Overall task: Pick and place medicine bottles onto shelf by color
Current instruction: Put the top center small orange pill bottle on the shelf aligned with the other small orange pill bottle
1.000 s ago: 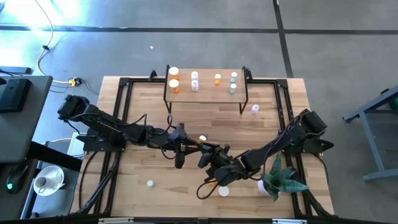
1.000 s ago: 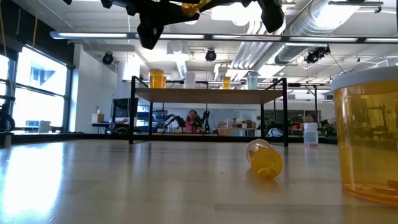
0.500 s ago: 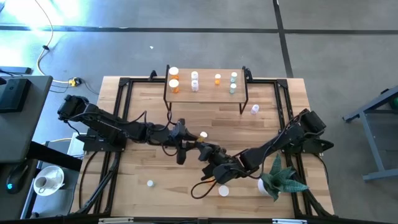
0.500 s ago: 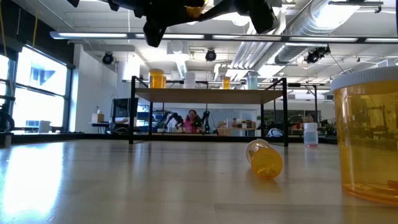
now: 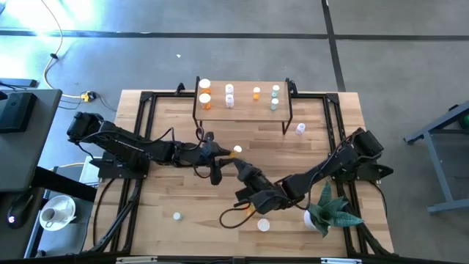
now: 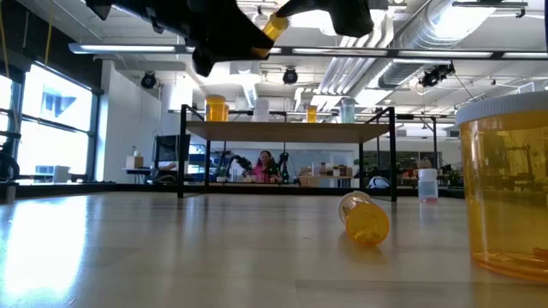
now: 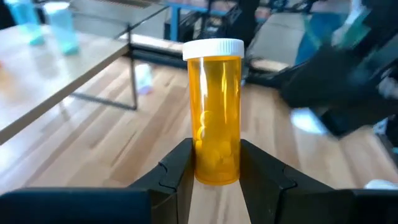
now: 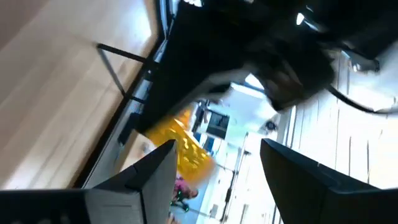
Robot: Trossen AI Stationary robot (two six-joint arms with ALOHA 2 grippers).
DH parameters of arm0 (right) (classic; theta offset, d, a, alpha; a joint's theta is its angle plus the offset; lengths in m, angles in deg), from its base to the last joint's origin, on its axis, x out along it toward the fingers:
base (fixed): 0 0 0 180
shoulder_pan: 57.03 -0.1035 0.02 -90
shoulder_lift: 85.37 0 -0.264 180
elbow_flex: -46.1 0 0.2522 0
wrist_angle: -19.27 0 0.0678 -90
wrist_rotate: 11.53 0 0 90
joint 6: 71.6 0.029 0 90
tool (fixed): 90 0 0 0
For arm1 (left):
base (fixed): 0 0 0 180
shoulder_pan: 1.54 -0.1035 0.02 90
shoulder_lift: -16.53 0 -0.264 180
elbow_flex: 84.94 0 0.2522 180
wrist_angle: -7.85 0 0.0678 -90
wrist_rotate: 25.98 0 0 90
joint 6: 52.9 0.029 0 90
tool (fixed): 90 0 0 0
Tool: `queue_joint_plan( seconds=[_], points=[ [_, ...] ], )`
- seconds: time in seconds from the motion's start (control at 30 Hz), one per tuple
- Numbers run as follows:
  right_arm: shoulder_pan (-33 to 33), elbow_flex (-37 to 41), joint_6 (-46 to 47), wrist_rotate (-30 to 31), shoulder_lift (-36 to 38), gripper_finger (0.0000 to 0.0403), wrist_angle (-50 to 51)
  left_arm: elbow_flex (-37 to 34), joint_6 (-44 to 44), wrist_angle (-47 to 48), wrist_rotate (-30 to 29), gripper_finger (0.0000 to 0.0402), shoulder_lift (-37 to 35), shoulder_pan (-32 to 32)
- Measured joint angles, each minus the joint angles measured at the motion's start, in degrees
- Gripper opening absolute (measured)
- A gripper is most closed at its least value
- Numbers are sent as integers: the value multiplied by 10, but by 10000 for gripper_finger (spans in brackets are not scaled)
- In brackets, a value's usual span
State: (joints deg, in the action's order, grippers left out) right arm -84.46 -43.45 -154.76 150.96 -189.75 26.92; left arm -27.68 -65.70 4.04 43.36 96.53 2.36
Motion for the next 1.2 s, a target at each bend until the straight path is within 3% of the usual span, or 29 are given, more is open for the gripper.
queue_joint_plan(
  seconds=[0.23, 0.67, 0.97, 1.2],
  points=[
    [38, 0, -31, 4, 0, 222, -44, -51, 5, -28, -42, 101, -34, 2],
    [105, 0, 17, -65, 54, 222, -101, -152, -5, -37, -108, 101, -127, 2],
    [174, 0, 209, -144, 123, 222, -81, -191, 18, -71, -86, 101, -182, 2],
    [222, 0, 450, -319, 174, 222, 29, -195, 30, -72, -79, 101, -185, 2]
  ],
)
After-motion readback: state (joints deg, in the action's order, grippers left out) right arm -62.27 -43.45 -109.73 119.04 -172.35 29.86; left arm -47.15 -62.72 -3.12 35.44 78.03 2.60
